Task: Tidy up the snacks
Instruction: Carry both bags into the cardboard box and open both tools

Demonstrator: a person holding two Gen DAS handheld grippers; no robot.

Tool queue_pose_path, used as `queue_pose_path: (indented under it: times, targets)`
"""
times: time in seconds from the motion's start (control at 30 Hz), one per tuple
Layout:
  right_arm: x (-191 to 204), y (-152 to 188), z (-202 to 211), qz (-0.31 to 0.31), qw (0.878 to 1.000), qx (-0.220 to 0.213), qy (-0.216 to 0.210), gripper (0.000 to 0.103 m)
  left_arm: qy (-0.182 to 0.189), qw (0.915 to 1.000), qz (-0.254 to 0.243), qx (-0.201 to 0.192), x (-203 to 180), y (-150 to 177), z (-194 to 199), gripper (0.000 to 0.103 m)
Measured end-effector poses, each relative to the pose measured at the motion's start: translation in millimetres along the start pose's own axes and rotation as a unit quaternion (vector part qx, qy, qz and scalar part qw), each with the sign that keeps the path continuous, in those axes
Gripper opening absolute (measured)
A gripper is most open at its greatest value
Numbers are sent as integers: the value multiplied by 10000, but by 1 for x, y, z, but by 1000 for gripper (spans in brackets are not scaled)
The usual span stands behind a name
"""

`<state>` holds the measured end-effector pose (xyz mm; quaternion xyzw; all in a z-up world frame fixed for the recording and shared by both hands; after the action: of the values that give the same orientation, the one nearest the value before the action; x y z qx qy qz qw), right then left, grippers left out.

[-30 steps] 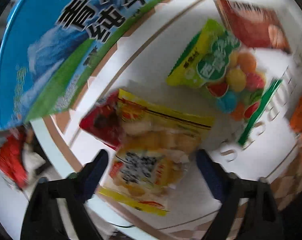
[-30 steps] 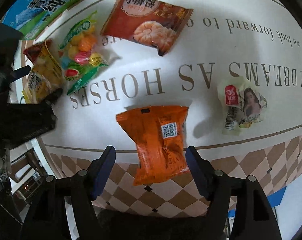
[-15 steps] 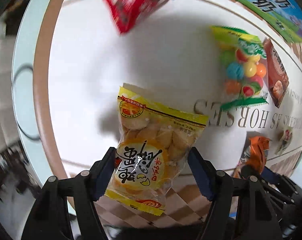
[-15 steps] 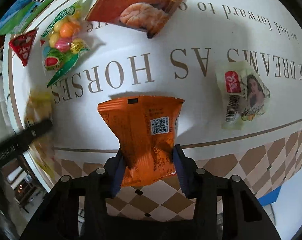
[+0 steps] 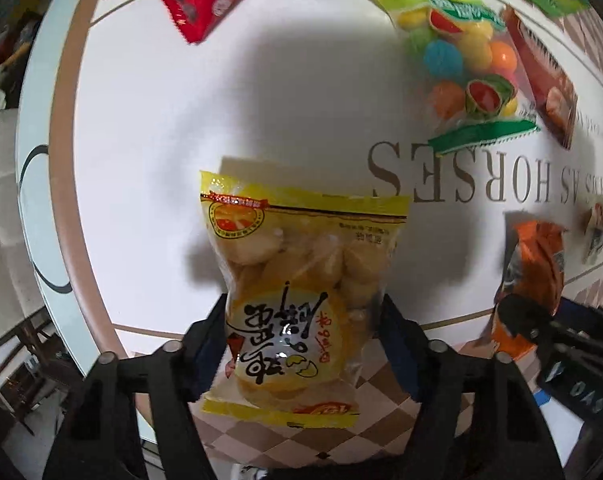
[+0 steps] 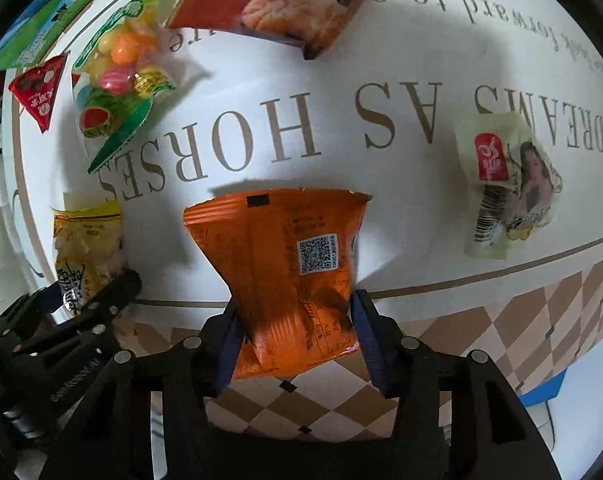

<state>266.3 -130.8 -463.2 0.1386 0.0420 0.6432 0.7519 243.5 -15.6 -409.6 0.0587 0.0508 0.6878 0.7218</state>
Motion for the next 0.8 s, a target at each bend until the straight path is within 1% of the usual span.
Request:
queue_pose_path:
  times: [0.03, 0.07, 0.1, 0.17, 0.27, 0.37, 0.43, 0.47, 0.5, 0.57, 0.63, 0.7, 0.73, 0.77, 0.8]
  targets:
    - [12, -2, -2, 25, 9999, -79, 74, 50, -43, 10000, 12, -49, -1, 1, 2, 55]
    - [10, 3, -5, 63, 9998, -142, 93, 48, -93, 9999, 10, -92, -1, 3, 4, 54]
    - [19, 7, -3, 79, 9997, -185, 107, 46, -118, 9998, 9, -134, -7, 4, 7, 51]
    - [23, 10, 0, 132, 9996, -234, 96, 43, -128, 9996, 29, -232, -8, 7, 12, 46]
    - [26, 14, 12, 155, 9994, -319, 13, 41, -44, 9994, 56, -350, -14, 10, 24, 44]
    - [26, 11, 32, 240, 9984, -511, -67, 40, -1, 9987, 63, -499, -11, 7, 37, 42]
    - [26, 9, 46, 287, 9975, -638, -136, 40, 98, 9982, 125, -587, -15, 2, 53, 42]
    - [27, 9, 57, 290, 9969, -713, -189, 40, 174, 9978, 172, -624, -19, -5, 64, 42]
    - [27, 8, 65, 300, 9963, -763, -238, 40, 324, 9967, 231, -705, -17, -5, 77, 42]
    - [27, 6, 87, 327, 9947, -898, -376, 40, 499, 9946, 295, -861, -11, -10, 105, 42]
    - [29, 3, 112, 358, 9924, -1048, -545, 40, 758, 9900, 353, -1139, -12, -13, 141, 42]
    - [30, -4, 137, 388, 9895, -1208, -692, 40, 982, 9838, 401, -1445, -12, -23, 175, 42]
    - [31, -9, 151, 401, 9877, -1308, -755, 40, 1089, 9803, 399, -1600, 6, -36, 188, 42]
    - [25, -20, 170, 436, 9850, -1448, -828, 40, 1168, 9775, 407, -1711, 17, -45, 201, 42]
    - [23, -28, 184, 451, 9831, -1545, -878, 40, 1269, 9737, 393, -1851, 14, -63, 218, 42]
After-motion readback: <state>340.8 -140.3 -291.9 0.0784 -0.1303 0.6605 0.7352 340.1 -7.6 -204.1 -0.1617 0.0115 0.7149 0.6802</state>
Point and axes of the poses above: each gripper's, at about its wrist camera, not at the fingertips, and z roughly against the way its jaws point, x to its left, y to its underside, the point moved 4 cm from there along -z, roughly the way its jaws point, and after that the axes turned 6 degrees about -x, right-handed, at the moved point
